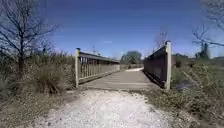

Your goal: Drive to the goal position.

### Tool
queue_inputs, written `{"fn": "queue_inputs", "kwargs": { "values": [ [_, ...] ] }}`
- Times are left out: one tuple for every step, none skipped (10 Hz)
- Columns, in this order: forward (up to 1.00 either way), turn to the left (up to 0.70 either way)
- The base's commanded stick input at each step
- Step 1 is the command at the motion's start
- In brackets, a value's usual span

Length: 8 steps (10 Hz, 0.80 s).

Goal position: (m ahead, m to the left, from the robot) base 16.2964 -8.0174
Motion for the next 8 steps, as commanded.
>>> {"fn": "queue_inputs", "kwargs": {
  "values": [
    [0.5, -0.38],
    [0.5, -0.05],
    [0.5, 0.0],
    [0.5, 0.0],
    [0.5, 0.0],
    [0.5, 0.0],
    [0.5, 0.0],
    [0.5, 0.0]
  ]
}}
